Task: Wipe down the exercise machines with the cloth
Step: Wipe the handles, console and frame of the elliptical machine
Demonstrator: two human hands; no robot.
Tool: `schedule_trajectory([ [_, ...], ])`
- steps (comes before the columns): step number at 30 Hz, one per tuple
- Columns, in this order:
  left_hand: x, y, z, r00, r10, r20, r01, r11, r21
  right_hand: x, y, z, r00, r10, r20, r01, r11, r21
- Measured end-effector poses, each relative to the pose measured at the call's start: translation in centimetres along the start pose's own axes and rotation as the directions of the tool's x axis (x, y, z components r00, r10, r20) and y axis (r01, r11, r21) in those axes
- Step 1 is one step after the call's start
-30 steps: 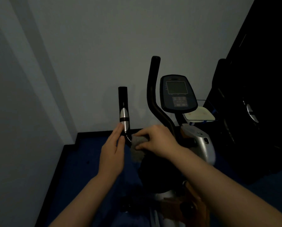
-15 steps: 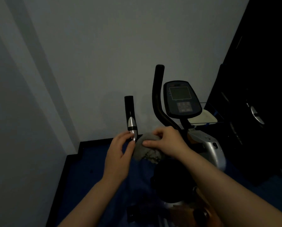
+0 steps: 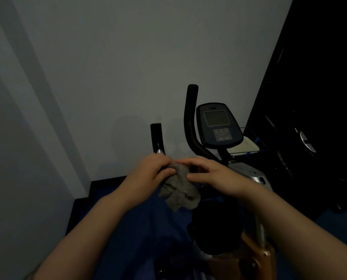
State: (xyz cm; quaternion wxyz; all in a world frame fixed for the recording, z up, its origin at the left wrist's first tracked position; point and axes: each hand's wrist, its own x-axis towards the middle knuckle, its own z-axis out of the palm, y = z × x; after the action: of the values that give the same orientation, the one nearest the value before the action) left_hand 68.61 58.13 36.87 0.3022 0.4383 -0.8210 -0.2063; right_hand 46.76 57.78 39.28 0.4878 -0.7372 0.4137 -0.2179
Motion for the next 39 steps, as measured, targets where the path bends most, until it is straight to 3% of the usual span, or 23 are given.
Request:
schedule_trajectory([
  [3,0.8,-0.1,-1.2,0.998,0.066,-0.015,-0.063,0.985,0.157,0.8,0.8,-0.9,0.991,-0.127,-0.044,0.093,0.886,-0.455],
  [4,0.8,-0.2,-1.3,0.998,0.055,-0.021,-0.052,0.987,0.150,0.9,1.0,-1.2,0.989,-0.142,-0.045,0.100,0.857,-0.506],
  [9,0.7,-0.5,-0.4,0.997,0.027,-0.067,-0.020,0.995,0.102,0.7,1.3,-2.0,0.994,-0.087,-0.068,0.053,0.918,-0.394],
  [12,1.1,-0.4,0.1,0.994,0.003,-0.113,0.007,0.996,0.086,-0.1,1.0,-2.4,0.964,-0.173,-0.200,0.037,0.837,-0.546],
  [15,1.3,-0.3,1.2,0.993,0.001,-0.116,0.005,0.998,0.057,-1.4,0.6,-2.6,0.858,-0.361,-0.365,-0.003,0.707,-0.707],
  [17,0.9,-0.6,2.5,0.991,-0.025,-0.130,0.031,0.999,0.044,-2.2,1.4,-2.1,0.859,-0.321,-0.399,-0.062,0.708,-0.703],
  [20,0.1,-1.3,4.4,0.970,-0.020,-0.241,0.036,0.998,0.061,-2.7,3.6,-1.0,0.935,-0.160,-0.316,-0.065,0.798,-0.599],
  [24,-0.6,-0.9,5.5,0.939,-0.064,-0.337,0.052,0.998,-0.046,-2.6,3.4,-2.1,0.974,-0.003,-0.228,-0.085,0.923,-0.374],
  [26,-0.7,-0.9,5.7,0.924,-0.093,-0.372,0.058,0.993,-0.105,-2.3,3.4,-3.1,0.983,-0.058,-0.177,-0.040,0.862,-0.505],
  [29,-1.0,-1.2,5.9,0.891,-0.111,-0.439,0.050,0.988,-0.147,-1.8,3.7,-3.3,0.996,-0.085,0.020,0.069,0.637,-0.768],
  [33,-1.8,-1.6,6.0,0.844,-0.118,-0.523,0.050,0.989,-0.142,-1.4,3.5,-2.7,0.992,-0.089,0.091,0.123,0.475,-0.871],
  [35,-2.1,-1.8,6.1,0.831,-0.126,-0.542,0.060,0.988,-0.139,-0.6,3.0,-1.6,0.991,-0.112,0.080,0.125,0.493,-0.861],
  [39,-2.0,-1.8,6.2,0.836,-0.133,-0.532,0.069,0.988,-0.137,1.2,2.2,1.0,0.993,-0.110,-0.033,0.051,0.681,-0.731],
])
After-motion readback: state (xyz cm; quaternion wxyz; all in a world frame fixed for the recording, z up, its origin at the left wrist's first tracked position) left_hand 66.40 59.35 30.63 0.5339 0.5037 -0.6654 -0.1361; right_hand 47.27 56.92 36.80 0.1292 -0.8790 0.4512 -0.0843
